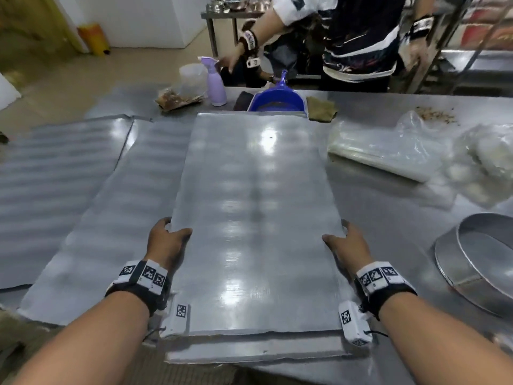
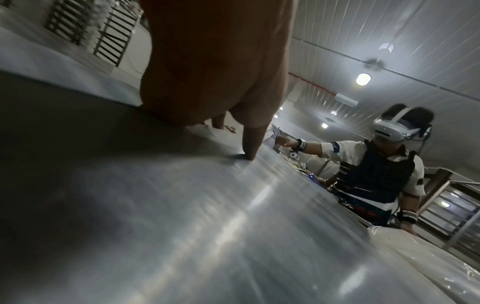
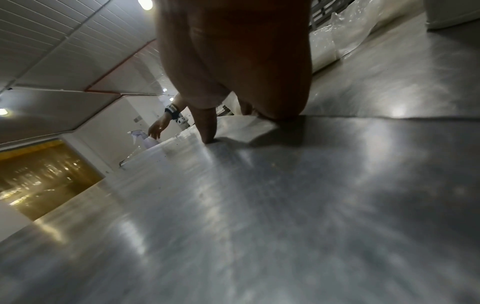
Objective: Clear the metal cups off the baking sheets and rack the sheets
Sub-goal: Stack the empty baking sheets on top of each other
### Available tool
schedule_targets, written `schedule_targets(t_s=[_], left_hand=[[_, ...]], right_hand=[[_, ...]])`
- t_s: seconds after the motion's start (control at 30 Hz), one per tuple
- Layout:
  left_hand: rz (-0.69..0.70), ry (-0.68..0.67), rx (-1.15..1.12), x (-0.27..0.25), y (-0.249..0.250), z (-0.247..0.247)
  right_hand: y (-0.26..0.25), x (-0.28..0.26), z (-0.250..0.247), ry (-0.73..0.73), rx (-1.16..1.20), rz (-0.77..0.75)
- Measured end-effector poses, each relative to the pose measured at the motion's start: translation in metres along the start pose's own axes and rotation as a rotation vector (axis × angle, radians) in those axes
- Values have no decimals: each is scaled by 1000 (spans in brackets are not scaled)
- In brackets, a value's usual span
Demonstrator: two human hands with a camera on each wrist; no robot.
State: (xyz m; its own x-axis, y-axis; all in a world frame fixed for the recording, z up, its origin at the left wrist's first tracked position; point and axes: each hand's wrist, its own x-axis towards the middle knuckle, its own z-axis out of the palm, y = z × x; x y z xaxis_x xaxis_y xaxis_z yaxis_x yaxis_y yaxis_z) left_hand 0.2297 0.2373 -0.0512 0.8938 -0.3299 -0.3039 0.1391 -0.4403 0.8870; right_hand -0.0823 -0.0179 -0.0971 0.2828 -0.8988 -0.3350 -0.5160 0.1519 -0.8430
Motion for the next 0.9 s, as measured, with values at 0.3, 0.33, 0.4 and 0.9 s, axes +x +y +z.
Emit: schedule_targets(t_s=[0.3, 0.33, 0.4, 0.9], left_hand=[[-4, -125, 99, 28, -20, 3], [-2, -121, 100, 33, -27, 4], [-5, -117, 121, 41, -40, 1], [51, -122, 255, 8, -31, -7]], right_hand=[[-11, -4, -5, 74, -102, 3], [-13, -3, -7, 70, -129, -4], [-15, -1, -7, 48, -176, -4], [-13, -18, -15, -19, -221, -6]])
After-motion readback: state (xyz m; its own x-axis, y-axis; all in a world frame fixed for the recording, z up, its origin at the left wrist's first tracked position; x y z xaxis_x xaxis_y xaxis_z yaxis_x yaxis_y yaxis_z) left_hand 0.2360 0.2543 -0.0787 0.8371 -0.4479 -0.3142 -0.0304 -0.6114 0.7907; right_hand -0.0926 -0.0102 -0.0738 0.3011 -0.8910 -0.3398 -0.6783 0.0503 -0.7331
